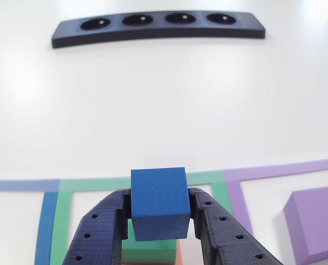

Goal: Tower of hanoi

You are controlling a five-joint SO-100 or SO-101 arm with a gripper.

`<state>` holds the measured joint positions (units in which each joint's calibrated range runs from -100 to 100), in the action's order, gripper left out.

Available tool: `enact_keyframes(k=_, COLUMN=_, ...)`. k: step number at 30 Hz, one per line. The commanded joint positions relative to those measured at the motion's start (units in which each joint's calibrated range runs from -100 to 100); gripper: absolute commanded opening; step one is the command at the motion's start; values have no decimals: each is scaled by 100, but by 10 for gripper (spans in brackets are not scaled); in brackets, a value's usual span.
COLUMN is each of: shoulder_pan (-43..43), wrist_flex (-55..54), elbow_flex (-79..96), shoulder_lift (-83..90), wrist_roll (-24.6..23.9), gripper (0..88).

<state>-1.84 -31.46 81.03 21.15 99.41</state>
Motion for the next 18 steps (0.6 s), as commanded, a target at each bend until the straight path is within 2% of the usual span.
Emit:
enact_keyframes(k=1, shoulder_pan=81, wrist_flex=-419, elbow_flex=-129, shoulder_lift=-208, wrist_roll=59, gripper=20)
enact_keyframes(k=18, shoulder_pan=142, wrist_flex=-622, elbow_flex=-502, shoulder_lift=-737, wrist_roll=59, gripper=22)
